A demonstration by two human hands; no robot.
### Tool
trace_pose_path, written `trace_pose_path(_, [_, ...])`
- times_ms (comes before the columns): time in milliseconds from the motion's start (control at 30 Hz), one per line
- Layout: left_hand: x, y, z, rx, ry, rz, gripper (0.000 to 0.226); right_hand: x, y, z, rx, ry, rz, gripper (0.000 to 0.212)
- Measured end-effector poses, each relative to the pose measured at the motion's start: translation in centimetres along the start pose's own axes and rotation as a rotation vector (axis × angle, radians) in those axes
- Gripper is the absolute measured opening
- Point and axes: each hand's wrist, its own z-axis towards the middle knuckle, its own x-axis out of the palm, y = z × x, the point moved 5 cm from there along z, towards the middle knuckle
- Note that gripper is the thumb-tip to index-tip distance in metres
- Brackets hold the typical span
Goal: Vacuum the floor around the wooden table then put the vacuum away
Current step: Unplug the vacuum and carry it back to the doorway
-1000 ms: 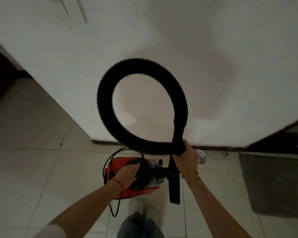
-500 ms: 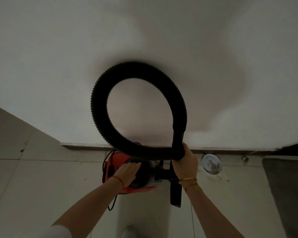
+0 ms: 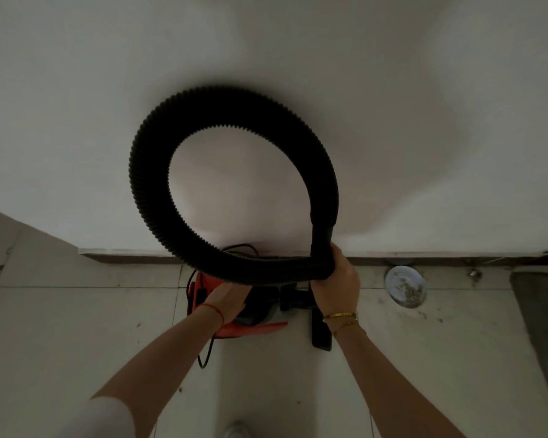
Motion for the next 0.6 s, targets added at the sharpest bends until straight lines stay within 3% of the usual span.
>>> trace_pose_path(167, [0.6,0.7,0.8,-0.055,-0.062,-0.075,0.039,1.3,0.1,-0.1,-0.020,0.015,0.049,0.049])
trace_pose_path(333, [1.6,-0.1,0.8,-0.121,-0.083,-0.092,0.034,1.8,-0.2,-0.8,-0.020,0.100,0.085,0.069])
trace_pose_path(467, [2.1,-0.8,-0.7,-0.090,-0.160,-0.191,0.059,1.8,-0.8,-1.2,-0.013,0.271,0.009,0.091])
trace_pose_path(600, [1.3,-1.2,-3.3,-0.066,-0.243,-0.224,0.065,0.9,-0.2,-1.5,-0.068,0.404,-0.143,0.114])
